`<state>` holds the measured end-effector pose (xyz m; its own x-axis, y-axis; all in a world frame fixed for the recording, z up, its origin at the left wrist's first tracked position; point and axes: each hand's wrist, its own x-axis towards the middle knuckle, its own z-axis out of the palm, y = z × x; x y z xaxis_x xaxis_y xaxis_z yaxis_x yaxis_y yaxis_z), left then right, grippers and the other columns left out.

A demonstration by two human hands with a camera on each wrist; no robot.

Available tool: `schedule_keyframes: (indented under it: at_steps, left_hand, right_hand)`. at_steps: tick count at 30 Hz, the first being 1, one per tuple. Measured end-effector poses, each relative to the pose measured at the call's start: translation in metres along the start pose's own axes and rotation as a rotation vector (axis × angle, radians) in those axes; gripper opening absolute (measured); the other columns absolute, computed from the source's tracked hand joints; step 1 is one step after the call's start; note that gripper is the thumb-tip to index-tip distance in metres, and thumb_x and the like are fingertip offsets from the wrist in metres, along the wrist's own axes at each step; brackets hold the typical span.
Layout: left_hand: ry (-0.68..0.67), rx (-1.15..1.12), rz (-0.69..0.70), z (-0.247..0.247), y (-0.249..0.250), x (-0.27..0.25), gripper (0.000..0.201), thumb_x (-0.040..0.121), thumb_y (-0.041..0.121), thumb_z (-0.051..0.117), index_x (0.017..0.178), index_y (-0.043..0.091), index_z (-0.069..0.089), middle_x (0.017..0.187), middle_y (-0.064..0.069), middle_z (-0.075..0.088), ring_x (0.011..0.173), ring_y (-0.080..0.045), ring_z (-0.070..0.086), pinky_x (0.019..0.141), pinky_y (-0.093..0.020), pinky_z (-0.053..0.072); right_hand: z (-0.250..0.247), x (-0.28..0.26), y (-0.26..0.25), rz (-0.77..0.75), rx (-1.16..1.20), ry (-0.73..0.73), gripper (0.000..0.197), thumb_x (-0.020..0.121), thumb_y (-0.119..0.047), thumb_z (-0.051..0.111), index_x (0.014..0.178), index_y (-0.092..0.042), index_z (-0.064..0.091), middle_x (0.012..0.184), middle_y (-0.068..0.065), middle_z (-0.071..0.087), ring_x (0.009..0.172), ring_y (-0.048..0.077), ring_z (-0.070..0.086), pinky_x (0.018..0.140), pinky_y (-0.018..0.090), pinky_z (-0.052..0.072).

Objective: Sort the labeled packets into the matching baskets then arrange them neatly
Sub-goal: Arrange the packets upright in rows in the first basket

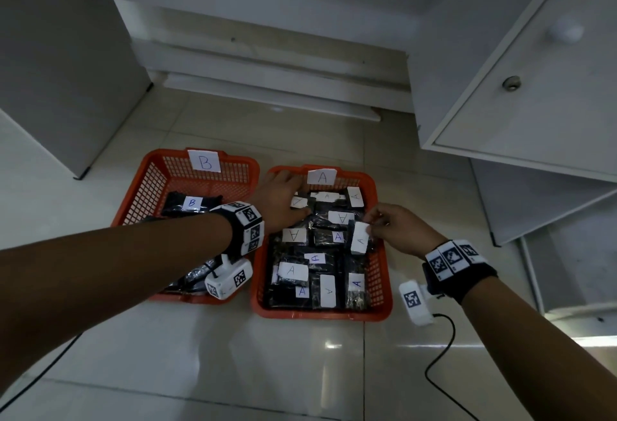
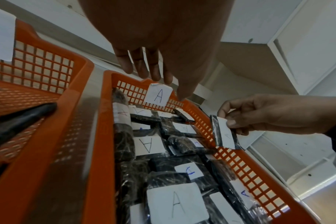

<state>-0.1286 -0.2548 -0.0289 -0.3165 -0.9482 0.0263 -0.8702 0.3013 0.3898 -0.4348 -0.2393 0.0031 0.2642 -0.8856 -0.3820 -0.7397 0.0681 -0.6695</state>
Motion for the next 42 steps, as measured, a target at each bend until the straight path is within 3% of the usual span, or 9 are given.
schedule_keyframes:
  at_steps: [5, 8, 13, 17, 19, 24, 28, 35, 42]
  left_hand:
    - [0.045, 0.005, -0.086, -0.012, -0.004, 0.0, 0.046, 0.084, 0.05, 0.07, 0.119, 0.021, 0.06, 0.123, -0.007, 0.057, 0.112, -0.031, 0.053, 0.093, -0.044, 0.049]
    - [0.104, -0.006, -0.136, -0.026, -0.018, 0.002, 0.039, 0.084, 0.045, 0.072, 0.113, 0.022, 0.063, 0.115, -0.006, 0.058, 0.103, -0.029, 0.058, 0.088, -0.042, 0.052]
    - [0.085, -0.08, -0.194, -0.043, -0.036, 0.0, 0.028, 0.088, 0.044, 0.069, 0.11, 0.029, 0.062, 0.111, 0.004, 0.06, 0.097, -0.015, 0.059, 0.081, -0.034, 0.052]
    - [-0.142, -0.147, -0.055, -0.052, -0.032, -0.022, 0.023, 0.092, 0.033, 0.071, 0.113, 0.028, 0.063, 0.099, 0.02, 0.062, 0.092, -0.005, 0.064, 0.075, -0.023, 0.051]
    - [-0.178, -0.039, 0.033, -0.048, -0.032, -0.032, 0.03, 0.093, 0.037, 0.071, 0.119, 0.026, 0.064, 0.105, 0.015, 0.062, 0.093, -0.007, 0.06, 0.072, -0.02, 0.043]
    - [-0.166, 0.258, 0.094, -0.033, -0.026, -0.002, 0.041, 0.089, 0.055, 0.064, 0.119, 0.029, 0.06, 0.125, 0.004, 0.061, 0.109, -0.02, 0.05, 0.092, -0.039, 0.047]
    - [-0.184, 0.371, 0.083, -0.021, -0.007, 0.04, 0.064, 0.087, 0.058, 0.068, 0.138, 0.023, 0.053, 0.135, -0.005, 0.056, 0.122, -0.03, 0.047, 0.102, -0.048, 0.044]
    - [-0.266, 0.506, 0.152, 0.017, -0.006, 0.047, 0.075, 0.081, 0.069, 0.067, 0.141, 0.027, 0.055, 0.154, -0.004, 0.043, 0.14, -0.035, 0.036, 0.116, -0.057, 0.031]
    - [-0.255, 0.494, 0.122, 0.022, -0.021, 0.046, 0.069, 0.092, 0.059, 0.062, 0.152, 0.029, 0.043, 0.158, -0.005, 0.04, 0.144, -0.037, 0.033, 0.12, -0.056, 0.02]
  right_hand:
    - [-0.005, 0.0, -0.002, 0.047, 0.177, 0.111, 0.036, 0.092, -0.006, 0.07, 0.12, -0.027, 0.06, 0.082, 0.016, 0.077, 0.072, 0.023, 0.074, 0.068, 0.035, 0.059]
    - [-0.008, -0.007, -0.009, 0.018, 0.271, 0.085, 0.054, 0.093, -0.001, 0.069, 0.133, -0.035, 0.056, 0.079, 0.017, 0.076, 0.077, 0.033, 0.077, 0.074, 0.041, 0.064]
    - [0.007, -0.014, -0.01, 0.009, 0.226, 0.113, 0.031, 0.087, -0.009, 0.076, 0.104, -0.031, 0.063, 0.1, 0.002, 0.075, 0.092, 0.021, 0.074, 0.081, 0.043, 0.062]
    - [0.031, -0.023, -0.008, -0.01, 0.147, 0.107, 0.023, 0.087, -0.019, 0.077, 0.095, -0.033, 0.06, 0.099, -0.003, 0.074, 0.092, 0.018, 0.072, 0.083, 0.043, 0.058]
    - [0.042, -0.025, -0.01, 0.0, 0.156, 0.127, 0.026, 0.085, -0.02, 0.076, 0.095, -0.035, 0.058, 0.097, -0.001, 0.072, 0.091, 0.02, 0.071, 0.083, 0.049, 0.061]
    - [0.055, -0.018, -0.02, 0.012, 0.226, 0.225, 0.029, 0.086, -0.015, 0.074, 0.097, -0.036, 0.057, 0.097, 0.001, 0.069, 0.088, 0.022, 0.072, 0.078, 0.054, 0.063]
    - [0.053, -0.014, -0.023, 0.028, 0.33, 0.274, 0.025, 0.091, -0.007, 0.072, 0.099, -0.026, 0.059, 0.1, 0.005, 0.069, 0.085, 0.026, 0.075, 0.07, 0.053, 0.065]
    - [0.037, -0.008, -0.007, 0.071, 0.401, 0.34, 0.025, 0.088, -0.01, 0.075, 0.103, -0.025, 0.062, 0.099, 0.008, 0.07, 0.082, 0.021, 0.074, 0.079, 0.053, 0.064]
    - [0.036, -0.002, -0.004, 0.095, 0.577, 0.32, 0.033, 0.092, -0.003, 0.075, 0.118, -0.019, 0.063, 0.103, 0.022, 0.07, 0.091, 0.028, 0.076, 0.071, 0.032, 0.065]
